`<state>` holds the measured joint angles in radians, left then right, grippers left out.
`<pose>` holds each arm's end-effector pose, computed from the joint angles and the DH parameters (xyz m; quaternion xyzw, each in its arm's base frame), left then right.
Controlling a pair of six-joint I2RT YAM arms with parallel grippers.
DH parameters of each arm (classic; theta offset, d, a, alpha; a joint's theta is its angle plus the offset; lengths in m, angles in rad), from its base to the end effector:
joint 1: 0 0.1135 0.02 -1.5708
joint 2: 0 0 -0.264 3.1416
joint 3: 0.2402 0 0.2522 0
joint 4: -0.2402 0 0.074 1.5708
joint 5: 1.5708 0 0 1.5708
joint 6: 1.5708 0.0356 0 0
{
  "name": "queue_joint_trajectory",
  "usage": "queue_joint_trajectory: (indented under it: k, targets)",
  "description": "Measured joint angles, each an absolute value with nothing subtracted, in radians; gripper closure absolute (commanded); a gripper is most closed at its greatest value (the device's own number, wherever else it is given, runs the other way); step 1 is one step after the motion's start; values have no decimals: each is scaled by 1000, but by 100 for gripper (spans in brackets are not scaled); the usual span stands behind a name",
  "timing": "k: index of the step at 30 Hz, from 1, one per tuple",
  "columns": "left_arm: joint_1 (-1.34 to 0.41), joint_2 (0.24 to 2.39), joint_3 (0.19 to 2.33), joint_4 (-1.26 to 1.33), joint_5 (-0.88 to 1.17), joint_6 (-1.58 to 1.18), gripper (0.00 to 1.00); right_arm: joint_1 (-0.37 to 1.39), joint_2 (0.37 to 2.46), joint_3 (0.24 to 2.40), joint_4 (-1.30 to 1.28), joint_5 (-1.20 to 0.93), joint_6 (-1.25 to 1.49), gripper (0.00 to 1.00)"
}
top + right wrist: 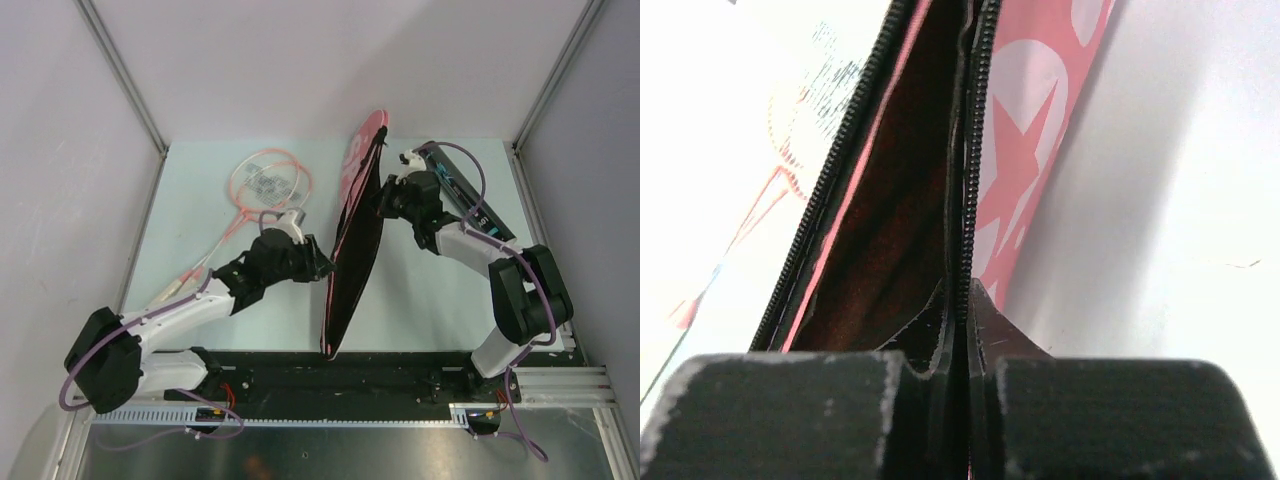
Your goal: Pack up the badminton gear
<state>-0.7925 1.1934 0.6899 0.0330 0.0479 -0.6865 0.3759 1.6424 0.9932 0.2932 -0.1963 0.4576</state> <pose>0.1840 -0.1891 0.2436 0.0577 0.8503 -0.3673 0.3724 0.3438 0.1432 0.2386 -0.0225 0.8188 0.3035 0.4868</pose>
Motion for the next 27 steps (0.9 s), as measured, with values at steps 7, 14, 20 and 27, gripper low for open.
queue_joint_trajectory:
  k: [7,14,20,27]
  targets:
    - [-658,1219,669,34,139,-714,15,444,1637,1043,244,-4,400,100]
    - [-566,1103,727,-96,187,-627,12,446,1666,1059,241,73,387,100]
    - [-315,1041,857,-231,167,-519,12,428,1672,1064,239,75,388,100]
    - [-38,1428,1015,-344,131,-419,24,437,1681,1179,98,131,384,100]
